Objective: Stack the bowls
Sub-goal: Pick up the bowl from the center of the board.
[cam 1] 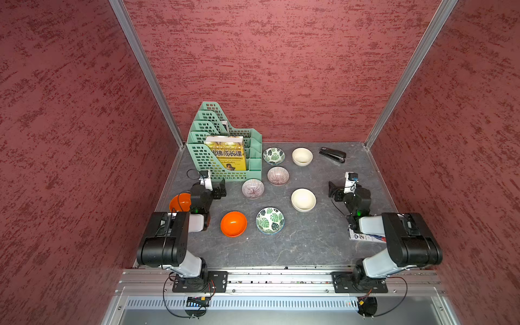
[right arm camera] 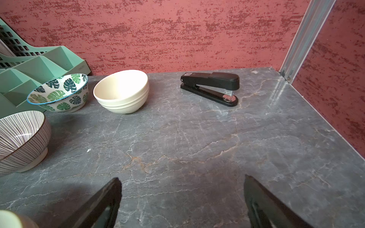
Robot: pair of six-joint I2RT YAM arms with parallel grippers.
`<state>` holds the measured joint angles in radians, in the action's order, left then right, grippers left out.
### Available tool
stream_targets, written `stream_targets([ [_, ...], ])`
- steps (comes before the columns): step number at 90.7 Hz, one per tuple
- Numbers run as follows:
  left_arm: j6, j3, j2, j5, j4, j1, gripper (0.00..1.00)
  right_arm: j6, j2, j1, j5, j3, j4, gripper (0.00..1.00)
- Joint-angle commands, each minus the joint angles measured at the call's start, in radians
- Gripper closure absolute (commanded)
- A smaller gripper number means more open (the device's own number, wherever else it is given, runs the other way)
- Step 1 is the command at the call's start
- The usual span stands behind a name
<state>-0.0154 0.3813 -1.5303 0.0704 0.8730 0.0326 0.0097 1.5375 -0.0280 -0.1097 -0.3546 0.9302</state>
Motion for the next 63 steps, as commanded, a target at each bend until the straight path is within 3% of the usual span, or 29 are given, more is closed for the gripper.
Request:
stream_targets([
  [1, -0.001, 0.001, -0.001, 0.003, 0.012, 0.003, 0.00, -0.010, 0.008, -0.003, -0.013, -0.025, -0.005, 0.02],
  [43, 0.000, 0.002, -0.003, 0.008, 0.010, 0.007, 0.00, -0.010, 0.009, -0.004, -0.013, -0.029, -0.012, 0.01],
  [63, 0.012, 0.011, 0.002, 0.076, -0.011, 0.032, 0.00, -0.010, 0.009, -0.004, -0.014, -0.031, -0.016, 0.02],
])
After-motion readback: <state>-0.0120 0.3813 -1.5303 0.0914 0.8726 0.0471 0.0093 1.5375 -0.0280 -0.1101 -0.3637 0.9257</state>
